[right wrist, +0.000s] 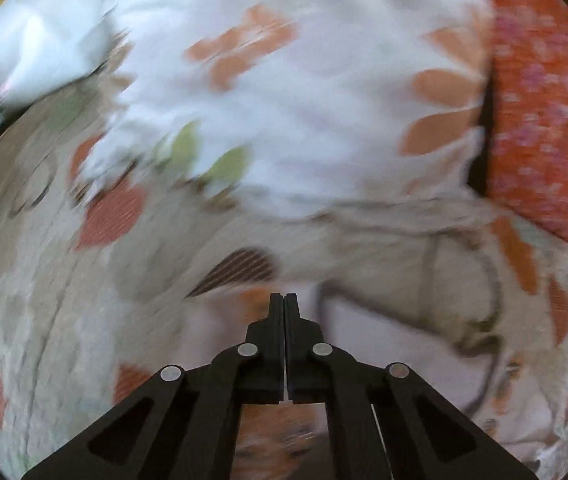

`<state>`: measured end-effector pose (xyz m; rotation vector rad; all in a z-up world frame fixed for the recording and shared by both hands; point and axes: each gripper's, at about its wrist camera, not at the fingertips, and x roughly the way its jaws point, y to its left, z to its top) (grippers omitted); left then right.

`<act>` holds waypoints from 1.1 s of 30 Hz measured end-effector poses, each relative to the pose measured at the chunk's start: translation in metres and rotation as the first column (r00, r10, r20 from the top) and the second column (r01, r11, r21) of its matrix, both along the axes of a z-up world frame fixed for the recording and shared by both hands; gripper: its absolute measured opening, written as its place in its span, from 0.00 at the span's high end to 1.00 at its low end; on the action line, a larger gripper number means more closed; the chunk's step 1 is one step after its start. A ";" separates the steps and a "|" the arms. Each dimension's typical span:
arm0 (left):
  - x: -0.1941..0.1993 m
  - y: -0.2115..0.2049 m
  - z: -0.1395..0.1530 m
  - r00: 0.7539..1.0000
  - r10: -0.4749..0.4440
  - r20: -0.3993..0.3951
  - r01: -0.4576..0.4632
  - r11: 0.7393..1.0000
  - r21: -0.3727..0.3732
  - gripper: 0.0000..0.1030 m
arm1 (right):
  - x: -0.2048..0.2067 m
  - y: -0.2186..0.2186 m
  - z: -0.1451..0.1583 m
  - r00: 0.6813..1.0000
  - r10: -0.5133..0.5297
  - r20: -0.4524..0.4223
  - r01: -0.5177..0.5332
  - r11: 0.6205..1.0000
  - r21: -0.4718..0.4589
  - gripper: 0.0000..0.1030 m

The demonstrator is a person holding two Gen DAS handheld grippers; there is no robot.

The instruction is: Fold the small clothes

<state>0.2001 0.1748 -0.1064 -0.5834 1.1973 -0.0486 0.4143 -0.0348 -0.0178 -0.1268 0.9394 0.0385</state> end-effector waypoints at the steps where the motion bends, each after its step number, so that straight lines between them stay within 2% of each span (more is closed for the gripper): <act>1: -0.001 0.001 0.000 1.000 -0.002 -0.001 0.002 1.000 -0.002 0.96 | 0.000 -0.005 0.004 0.999 -0.029 0.016 0.029 0.999 -0.037 0.99; 2: -0.002 0.002 -0.001 1.000 -0.003 0.001 0.003 1.000 -0.005 0.96 | -0.003 -0.005 0.007 1.000 0.003 0.005 -0.003 1.000 -0.014 0.94; 4: -0.002 0.003 -0.001 1.000 -0.003 -0.003 0.003 1.000 -0.008 0.96 | -0.017 0.004 0.010 0.985 0.164 -0.057 -0.159 0.985 0.072 0.93; 5: -0.002 0.003 -0.001 1.000 -0.003 -0.005 0.003 1.000 -0.008 0.96 | -0.026 0.012 0.010 0.971 0.228 -0.070 -0.222 0.972 0.080 0.82; 6: -0.003 0.003 -0.001 1.000 -0.002 -0.005 0.002 1.000 -0.006 0.96 | -0.038 0.020 0.010 0.953 0.294 -0.075 -0.288 0.955 0.074 0.64; 7: -0.003 0.002 -0.001 1.000 -0.001 -0.006 0.001 1.000 -0.003 0.96 | -0.055 0.030 0.008 0.927 0.367 -0.078 -0.363 0.930 0.056 0.56; 9: -0.003 0.001 0.000 1.000 -0.001 -0.006 0.001 1.000 0.001 0.96 | -0.078 0.044 0.002 0.893 0.444 -0.077 -0.444 0.896 0.019 0.37; 11: -0.002 -0.001 0.000 1.000 0.000 -0.004 0.000 1.000 0.006 0.96 | -0.095 0.055 -0.015 0.865 0.493 -0.098 -0.499 0.864 -0.060 0.35; 13: 0.000 -0.002 -0.001 1.000 0.002 -0.004 -0.002 1.000 0.005 0.96 | -0.097 0.063 -0.033 0.857 0.495 -0.142 -0.514 0.840 -0.176 0.37; 15: 0.000 -0.002 -0.001 1.000 0.000 -0.004 0.000 1.000 0.007 0.95 | -0.090 0.053 -0.034 0.870 0.468 -0.156 -0.490 0.857 -0.162 0.94; 16: 0.000 -0.002 -0.001 1.000 -0.001 -0.003 0.001 1.000 0.008 0.95 | -0.082 0.046 -0.032 0.890 0.430 -0.149 -0.449 0.884 -0.133 0.93; 17: 0.000 -0.002 -0.001 1.000 0.001 -0.005 -0.001 1.000 0.008 0.95 | -0.072 0.032 -0.025 0.925 0.363 -0.110 -0.375 0.919 -0.122 0.93; 20: -0.001 -0.001 -0.001 1.000 0.002 -0.007 -0.002 1.000 0.004 0.95 | -0.041 -0.007 -0.014 0.987 0.150 -0.053 -0.154 0.983 -0.101 0.93; 22: -0.001 0.000 -0.001 1.000 0.001 -0.007 -0.001 1.000 0.001 0.95 | -0.019 -0.033 -0.014 0.997 0.013 -0.076 -0.022 0.992 -0.123 0.93; 23: -0.001 0.000 -0.001 1.000 0.001 -0.007 -0.001 1.000 -0.001 0.95 | -0.013 -0.041 -0.013 0.996 -0.023 -0.086 0.011 0.991 -0.134 0.93; 25: -0.002 0.002 -0.001 1.000 0.004 -0.009 -0.004 1.000 -0.004 0.95 | -0.014 -0.050 -0.004 0.997 -0.022 -0.079 0.015 0.996 -0.085 0.93; 26: -0.002 0.003 -0.001 1.000 0.007 -0.010 -0.007 1.000 -0.006 0.95 | -0.019 -0.050 0.005 0.998 0.022 -0.067 -0.024 0.999 -0.026 0.91; 28: -0.002 0.003 -0.001 1.000 0.012 -0.010 -0.012 1.000 -0.003 0.95 | -0.026 -0.041 0.016 0.993 0.100 -0.064 -0.097 0.994 0.045 0.67; 29: -0.003 0.003 -0.001 1.000 0.014 -0.009 -0.014 1.000 0.000 0.94 | -0.028 -0.034 0.016 0.989 0.131 -0.065 -0.127 0.990 0.064 0.45; 30: -0.004 0.002 0.000 1.000 0.015 -0.008 -0.015 1.000 0.004 0.94 | -0.029 -0.026 0.016 0.982 0.173 -0.071 -0.167 0.983 0.081 0.36; 33: -0.004 -0.001 0.001 1.000 0.012 -0.005 -0.012 1.000 0.015 0.94 | -0.033 -0.003 0.002 0.961 0.245 -0.130 -0.238 0.969 0.069 0.35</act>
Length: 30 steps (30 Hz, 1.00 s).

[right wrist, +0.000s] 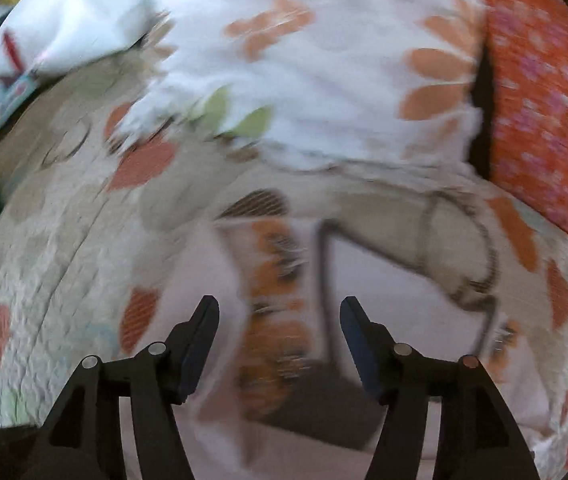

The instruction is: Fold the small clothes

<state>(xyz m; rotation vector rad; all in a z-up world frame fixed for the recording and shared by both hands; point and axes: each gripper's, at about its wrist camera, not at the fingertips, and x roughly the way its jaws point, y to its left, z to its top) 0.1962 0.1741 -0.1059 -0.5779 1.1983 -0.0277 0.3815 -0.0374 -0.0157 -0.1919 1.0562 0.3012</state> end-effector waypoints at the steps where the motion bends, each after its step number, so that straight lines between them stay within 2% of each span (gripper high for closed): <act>1: 0.000 0.000 0.000 1.000 -0.001 0.000 0.001 1.000 0.000 0.94 | -0.001 0.007 -0.009 0.999 0.019 -0.031 -0.020 1.000 -0.023 0.35; 2: 0.001 0.000 0.000 1.000 -0.001 -0.001 0.001 1.000 -0.002 0.94 | -0.004 0.012 -0.017 0.998 0.029 -0.053 -0.032 0.998 -0.052 0.39; 3: 0.001 0.000 0.000 1.000 -0.002 -0.001 0.002 1.000 -0.004 0.93 | -0.006 0.020 -0.024 0.996 0.051 -0.070 -0.058 0.993 -0.103 0.80; 4: 0.000 0.001 0.000 1.000 -0.003 -0.001 0.003 1.000 -0.005 0.93 | -0.007 0.026 -0.028 0.993 0.081 -0.081 -0.092 0.986 -0.137 0.99; 7: 0.001 0.001 0.000 1.000 -0.007 -0.001 0.007 1.000 0.001 0.93 | 0.002 0.024 -0.019 0.996 0.087 -0.039 -0.091 0.986 -0.136 0.98; 8: 0.001 0.001 0.000 1.000 -0.007 -0.002 0.007 1.000 0.006 0.93 | 0.008 0.023 -0.017 0.998 0.055 0.005 -0.053 0.978 -0.203 0.98; 9: 0.001 0.001 0.000 1.000 -0.006 -0.002 0.006 1.000 0.012 0.93 | 0.014 0.022 -0.018 0.997 0.016 0.080 0.011 0.943 -0.333 0.97; 10: 0.001 0.000 0.000 1.000 -0.005 -0.003 0.005 1.000 0.018 0.93 | 0.020 0.021 -0.022 0.988 -0.015 0.154 0.088 0.874 -0.477 0.96; 11: 0.002 -0.001 0.001 1.000 -0.004 -0.003 0.004 1.000 0.026 0.93 | 0.022 0.017 -0.023 0.986 -0.028 0.162 0.109 0.847 -0.520 0.92; 13: 0.003 -0.005 0.002 1.000 -0.006 -0.001 0.006 0.999 0.038 0.93 | 0.016 -0.003 -0.009 0.990 -0.055 0.130 0.107 0.895 -0.433 0.90; 14: 0.003 -0.006 0.004 1.000 -0.008 0.002 0.008 0.999 0.042 0.93 | 0.007 -0.015 0.002 0.989 -0.067 0.132 0.114 0.914 -0.388 0.85; 16: 0.002 -0.009 0.009 1.000 -0.007 0.019 0.006 0.998 0.057 0.93 | -0.019 -0.045 0.022 0.984 -0.086 0.157 0.137 0.925 -0.355 0.66; 17: 0.000 -0.009 0.012 1.000 -0.007 0.031 0.005 0.998 0.060 0.93 | -0.028 -0.057 0.027 0.983 -0.091 0.159 0.141 0.931 -0.336 0.54; 18: -0.002 -0.008 0.016 0.999 -0.007 0.048 0.004 0.998 0.059 0.93 | -0.043 -0.073 0.035 0.982 -0.104 0.160 0.151 0.938 -0.312 0.50; 19: -0.005 -0.007 0.023 0.997 -0.006 0.075 0.002 0.998 0.060 0.93 | -0.063 -0.098 0.042 0.979 -0.131 0.159 0.173 0.941 -0.292 0.50; 23: -0.011 -0.004 0.040 0.991 0.004 0.136 -0.016 0.996 0.084 0.80 | -0.124 -0.177 0.048 0.964 -0.230 0.133 0.255 0.941 -0.222 0.47; 25: -0.013 -0.004 0.045 0.989 0.013 0.149 -0.025 0.996 0.084 0.72 | -0.156 -0.212 0.039 0.951 -0.289 0.112 0.306 0.934 -0.186 0.46; 27: -0.015 -0.006 0.047 0.989 0.015 0.150 -0.026 0.997 0.074 0.70 | -0.170 -0.244 0.030 0.938 -0.333 0.091 0.344 0.925 -0.164 0.45; 30: -0.018 -0.014 0.051 0.988 -0.006 0.154 -0.007 0.997 0.082 0.68 | -0.189 -0.270 0.013 0.924 -0.375 0.078 0.383 0.912 -0.150 0.45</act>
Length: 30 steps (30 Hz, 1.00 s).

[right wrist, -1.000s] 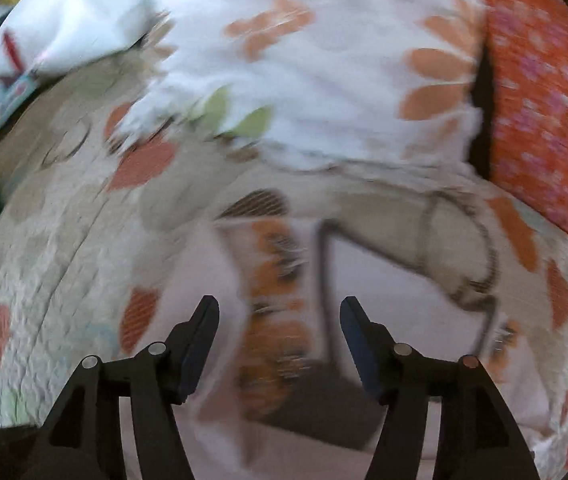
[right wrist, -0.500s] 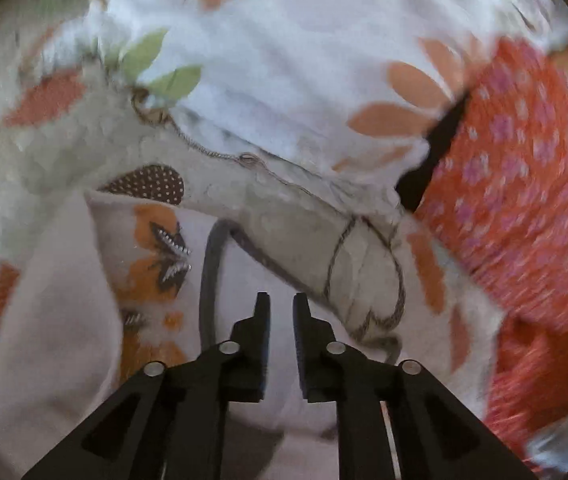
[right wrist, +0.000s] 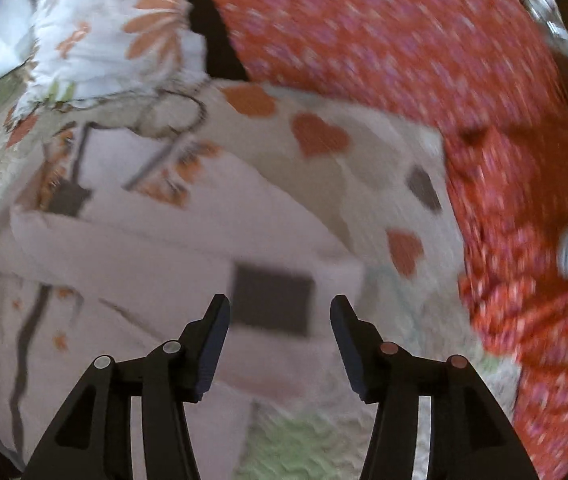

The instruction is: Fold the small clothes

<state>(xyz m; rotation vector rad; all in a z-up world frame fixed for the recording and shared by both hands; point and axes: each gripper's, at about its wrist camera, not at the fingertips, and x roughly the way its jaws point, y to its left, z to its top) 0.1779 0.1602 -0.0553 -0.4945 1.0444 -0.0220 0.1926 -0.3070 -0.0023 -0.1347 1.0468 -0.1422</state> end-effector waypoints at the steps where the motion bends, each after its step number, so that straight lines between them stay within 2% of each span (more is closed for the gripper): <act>1: -0.002 -0.001 0.001 1.000 -0.006 0.001 0.006 1.000 0.006 0.67 | -0.003 -0.003 -0.007 1.000 -0.005 -0.006 0.005 1.000 -0.019 0.45; 3: -0.003 -0.008 -0.001 1.000 -0.021 -0.004 0.021 1.000 0.010 0.66 | -0.003 -0.002 -0.021 1.000 0.003 -0.027 -0.004 0.998 -0.066 0.45; 7: 0.000 -0.014 -0.005 0.999 -0.031 -0.019 0.032 0.999 0.022 0.65 | 0.005 -0.010 -0.041 0.998 -0.042 -0.036 0.043 0.999 0.006 0.45; 9: 0.003 -0.014 -0.006 0.999 -0.031 -0.026 0.031 0.999 0.019 0.64 | 0.018 -0.009 -0.050 0.997 -0.066 -0.030 0.065 0.998 -0.021 0.44; 11: 0.006 -0.013 -0.007 0.999 -0.027 -0.029 0.027 0.999 0.017 0.63 | 0.033 -0.003 -0.068 0.996 -0.049 -0.072 0.045 0.997 -0.061 0.39; 13: 0.009 -0.013 -0.009 0.999 -0.022 -0.038 0.023 1.000 0.016 0.63 | 0.038 0.002 -0.073 0.997 -0.041 -0.068 0.037 0.998 -0.057 0.43; 15: 0.012 -0.012 -0.011 0.999 -0.023 -0.046 0.024 1.000 0.009 0.63 | 0.038 0.000 -0.065 0.996 -0.048 -0.075 0.053 0.996 0.069 0.93; 18: 0.012 -0.013 -0.013 0.998 -0.024 -0.053 0.024 1.000 0.002 0.63 | 0.027 -0.002 -0.040 0.997 -0.075 -0.016 0.077 0.985 0.153 0.93; 20: 0.010 -0.013 -0.013 0.998 -0.025 -0.051 0.025 1.000 -0.006 0.63 | 0.013 -0.010 -0.015 0.994 -0.108 0.028 0.098 0.962 0.254 0.93; 22: 0.008 -0.013 -0.012 0.999 -0.027 -0.048 0.027 1.000 -0.007 0.63 | -0.001 -0.021 0.008 0.988 -0.140 0.061 0.110 0.930 0.350 0.93; 24: 0.006 -0.012 -0.011 0.999 -0.023 -0.047 0.022 1.000 -0.014 0.63 | -0.016 -0.037 0.033 0.983 -0.173 0.066 0.117 0.858 0.500 0.93; 25: 0.006 -0.011 -0.012 0.999 -0.021 -0.050 0.020 1.000 -0.018 0.63 | -0.027 -0.044 0.045 0.980 -0.187 0.064 0.115 0.802 0.586 0.93; 28: 0.006 -0.011 -0.014 0.998 -0.015 -0.063 0.013 0.999 -0.031 0.62 | -0.047 -0.050 0.071 0.979 -0.196 0.062 0.092 0.688 0.720 0.93; 30: 0.008 -0.012 -0.015 0.997 -0.014 -0.069 0.012 0.999 -0.033 0.61 | -0.049 -0.056 0.076 0.977 -0.211 0.045 0.100 0.629 0.771 0.92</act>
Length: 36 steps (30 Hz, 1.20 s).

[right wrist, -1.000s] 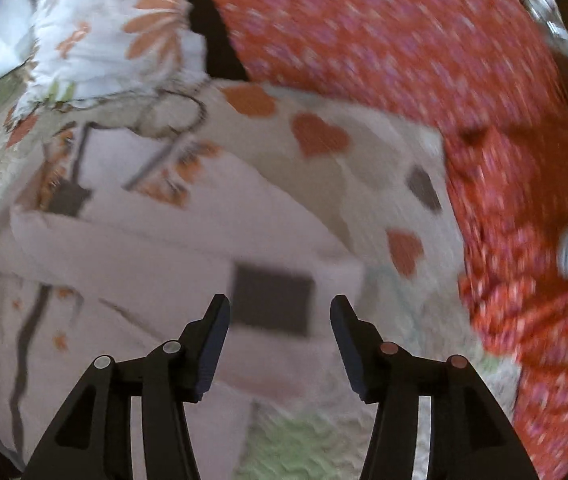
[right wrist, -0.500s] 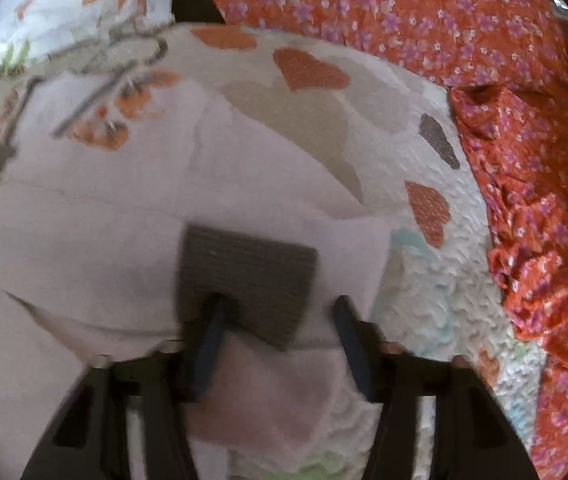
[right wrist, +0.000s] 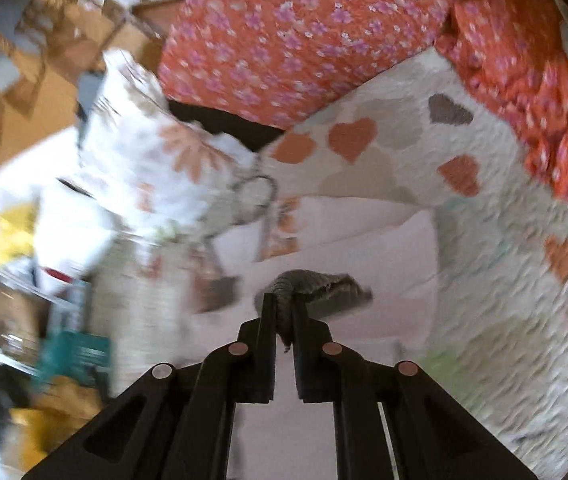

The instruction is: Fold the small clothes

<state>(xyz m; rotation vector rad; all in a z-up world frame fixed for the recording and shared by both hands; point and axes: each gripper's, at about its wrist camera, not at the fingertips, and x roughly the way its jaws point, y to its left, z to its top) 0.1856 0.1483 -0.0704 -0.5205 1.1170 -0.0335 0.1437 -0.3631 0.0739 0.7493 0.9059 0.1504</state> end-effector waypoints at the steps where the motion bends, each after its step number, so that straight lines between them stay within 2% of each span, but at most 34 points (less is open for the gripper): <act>1: 0.001 -0.001 0.000 1.000 -0.001 -0.002 0.001 1.000 0.003 0.61 | 0.005 -0.008 -0.006 0.999 -0.029 -0.033 0.029 0.999 0.016 0.92; 2: 0.001 -0.002 0.000 1.000 -0.001 -0.002 0.001 1.000 0.007 0.61 | 0.012 -0.017 -0.013 0.996 -0.054 -0.072 0.054 0.999 0.005 0.90; 3: 0.002 -0.004 0.000 1.000 -0.002 -0.002 0.002 1.000 0.010 0.61 | 0.021 -0.025 -0.025 0.988 -0.086 -0.127 0.082 0.996 -0.036 0.80; 4: 0.002 -0.004 0.000 1.000 -0.004 -0.001 0.004 1.000 0.012 0.60 | 0.027 -0.030 -0.035 0.978 -0.128 -0.165 0.111 0.988 -0.109 0.75; 5: 0.002 -0.005 0.001 1.000 -0.006 -0.001 0.006 1.000 0.016 0.59 | 0.030 -0.030 -0.042 0.963 -0.188 -0.192 0.144 0.964 -0.223 0.69; 6: 0.002 -0.006 0.001 1.000 -0.007 -0.001 0.007 1.000 0.019 0.59 | 0.033 -0.026 -0.048 0.957 -0.210 -0.200 0.141 0.940 -0.311 0.69; 7: 0.002 -0.006 0.000 1.000 -0.008 -0.002 0.008 1.000 0.021 0.58 | 0.035 -0.016 -0.053 0.965 -0.180 -0.193 0.104 0.931 -0.351 0.68; 9: 0.004 -0.006 0.000 1.000 -0.006 -0.007 0.007 1.000 0.022 0.57 | 0.038 0.007 -0.060 0.977 -0.100 -0.186 0.023 0.927 -0.375 0.60; 12: 0.010 -0.006 -0.002 1.000 -0.002 -0.012 0.002 1.000 0.020 0.57 | 0.048 0.063 -0.071 0.980 0.067 -0.187 -0.148 0.875 -0.461 0.56; 13: 0.011 -0.007 -0.003 1.000 -0.005 -0.012 0.005 1.000 0.020 0.57 | 0.054 0.088 -0.074 0.973 0.141 -0.185 -0.215 0.848 -0.484 0.54; 16: 0.013 -0.011 -0.003 1.000 -0.015 -0.007 0.015 0.999 0.030 0.56 | 0.070 0.143 -0.083 0.944 0.285 -0.168 -0.330 0.795 -0.509 0.44; 23: 0.018 -0.002 -0.010 1.000 0.001 -0.022 0.000 0.999 0.038 0.54 | 0.116 0.239 -0.096 0.892 0.430 -0.139 -0.420 0.676 -0.605 0.42; 25: 0.020 0.000 -0.012 0.999 0.008 -0.031 -0.007 0.999 0.044 0.53 | 0.128 0.269 -0.104 0.857 0.482 -0.182 -0.480 0.616 -0.624 0.42; 26: 0.021 0.003 -0.014 0.999 0.013 -0.038 -0.011 0.999 0.046 0.53 | 0.135 0.277 -0.109 0.839 0.499 -0.216 -0.511 0.589 -0.625 0.55; 27: 0.021 0.005 -0.015 0.999 0.016 -0.044 -0.014 0.999 0.048 0.52 | 0.145 0.287 -0.119 0.824 0.503 -0.262 -0.540 0.554 -0.634 0.89; 28: 0.021 0.008 -0.016 0.999 0.020 -0.047 -0.017 0.999 0.052 0.52 | 0.159 0.291 -0.130 0.829 0.469 -0.304 -0.539 0.524 -0.660 0.95; 29: 0.021 0.009 -0.017 0.998 0.023 -0.050 -0.020 0.998 0.055 0.52 | 0.171 0.289 -0.137 0.842 0.432 -0.322 -0.523 0.512 -0.681 0.95; 31: 0.021 0.014 -0.017 0.998 0.035 -0.052 -0.032 0.998 0.054 0.52 | 0.192 0.281 -0.143 0.872 0.367 -0.323 -0.481 0.530 -0.698 0.94; 32: 0.020 0.015 -0.016 0.998 0.041 -0.049 -0.038 0.998 0.055 0.52 | 0.204 0.276 -0.143 0.895 0.318 -0.311 -0.442 0.553 -0.706 0.90; 34: 0.020 0.017 -0.012 0.998 0.045 -0.034 -0.042 0.997 0.067 0.52 | 0.217 0.265 -0.143 0.924 0.220 -0.313 -0.383 0.556 -0.738 0.75; 35: 0.020 0.018 -0.009 0.999 0.044 -0.025 -0.042 0.996 0.074 0.51 | 0.219 0.258 -0.140 0.933 0.193 -0.304 -0.358 0.580 -0.732 0.67; 36: 0.020 0.018 -0.006 0.999 0.043 -0.015 -0.042 0.996 0.081 0.51 | 0.217 0.252 -0.136 0.939 0.189 -0.288 -0.342 0.608 -0.716 0.67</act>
